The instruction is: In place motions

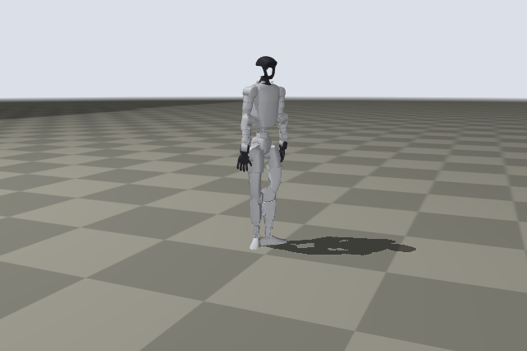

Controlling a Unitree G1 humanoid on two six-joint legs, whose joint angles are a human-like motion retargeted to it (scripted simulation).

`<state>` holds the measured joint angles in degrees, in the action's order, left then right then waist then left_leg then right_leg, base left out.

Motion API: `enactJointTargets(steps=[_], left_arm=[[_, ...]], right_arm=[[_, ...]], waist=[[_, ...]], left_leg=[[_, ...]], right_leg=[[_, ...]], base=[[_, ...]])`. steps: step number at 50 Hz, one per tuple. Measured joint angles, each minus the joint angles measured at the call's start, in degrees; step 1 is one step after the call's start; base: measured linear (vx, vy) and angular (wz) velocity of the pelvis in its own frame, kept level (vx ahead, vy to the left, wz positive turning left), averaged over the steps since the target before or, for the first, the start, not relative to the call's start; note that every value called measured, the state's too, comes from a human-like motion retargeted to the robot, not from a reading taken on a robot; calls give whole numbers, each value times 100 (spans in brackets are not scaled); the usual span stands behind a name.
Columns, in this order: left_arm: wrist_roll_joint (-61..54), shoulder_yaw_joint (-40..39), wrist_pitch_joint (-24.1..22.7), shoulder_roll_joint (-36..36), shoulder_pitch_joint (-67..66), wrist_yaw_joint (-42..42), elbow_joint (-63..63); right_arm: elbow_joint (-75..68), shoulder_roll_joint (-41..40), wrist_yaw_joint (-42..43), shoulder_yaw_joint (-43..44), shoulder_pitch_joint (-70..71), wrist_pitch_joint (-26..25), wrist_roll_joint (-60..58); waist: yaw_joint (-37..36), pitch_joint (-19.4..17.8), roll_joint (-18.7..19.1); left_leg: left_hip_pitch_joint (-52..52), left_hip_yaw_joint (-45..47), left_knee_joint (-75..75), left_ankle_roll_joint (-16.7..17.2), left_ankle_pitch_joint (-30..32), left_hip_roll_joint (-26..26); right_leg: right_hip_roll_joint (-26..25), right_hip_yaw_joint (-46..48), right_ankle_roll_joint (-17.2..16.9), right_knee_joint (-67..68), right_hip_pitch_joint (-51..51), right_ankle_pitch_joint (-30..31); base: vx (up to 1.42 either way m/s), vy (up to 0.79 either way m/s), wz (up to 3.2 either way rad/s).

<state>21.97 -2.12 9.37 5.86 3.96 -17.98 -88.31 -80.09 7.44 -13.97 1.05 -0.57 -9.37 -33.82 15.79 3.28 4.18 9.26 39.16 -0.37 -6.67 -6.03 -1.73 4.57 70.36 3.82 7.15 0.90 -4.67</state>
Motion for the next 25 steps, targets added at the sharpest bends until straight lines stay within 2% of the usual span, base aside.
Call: enactJointTargets(steps=[2,3,4,6,10,12,20,23,25], left_arm=[[-2,-179,22,5,-83,57,-43],[-37,-251,40,12,-116,90,-86],[-74,-324,65,31,-122,117,-147],[-131,-434,115,74,-122,160,-267],[-131,-497,191,149,-107,228,-335],[-196,-416,177,167,-104,284,-237],[-88,-464,221,102,-164,166,304],[-136,-404,235,111,-200,84,571],[-125,-350,239,165,-176,57,683]], right_arm=[[-111,30,-60,131,9,-39,108],[-153,35,-82,228,-4,-57,204],[-222,34,-96,313,7,-65,330],[-357,27,-101,449,15,-64,594],[-565,22,-117,655,6,-118,1126],[-588,10,-146,749,2,-134,1278],[-602,-45,-195,644,-67,-143,1049],[-608,-75,-231,573,-50,-188,986],[-579,-89,-276,475,-17,-238,882]], waist=[[19,90,10],[92,134,-12],[167,183,-15],[267,268,-5],[-104,392,-123],[45,304,-127],[317,392,-53],[454,385,-221],[698,396,-391]], left_leg=[[16,244,-3,77,-66,63],[14,349,-2,113,-89,50],[22,451,-7,148,-94,61],[23,658,-20,219,-89,117],[-93,1538,-15,386,-108,243],[-221,1683,34,438,-97,288],[-561,2197,484,720,17,663],[-569,1875,1199,595,169,865],[-234,1215,2158,219,267,1103]], right_leg=[[248,-256,-229,136,-11,369],[408,-423,-671,161,-22,432],[531,-851,-892,257,-160,382],[633,-1878,-1038,432,-523,237],[650,-2263,-862,295,-708,292],[359,-2901,-754,120,-782,305],[25,-3570,-603,-173,-822,378],[17,-3676,-483,-350,-763,458],[156,-3517,-423,-507,-707,572]], base=[[29,-13,-202],[27,-13,-160],[29,-14,-136],[35,-19,-134],[33,-16,-208],[25,-10,-103],[34,-16,-74],[31,-12,-19],[30,-18,25]])
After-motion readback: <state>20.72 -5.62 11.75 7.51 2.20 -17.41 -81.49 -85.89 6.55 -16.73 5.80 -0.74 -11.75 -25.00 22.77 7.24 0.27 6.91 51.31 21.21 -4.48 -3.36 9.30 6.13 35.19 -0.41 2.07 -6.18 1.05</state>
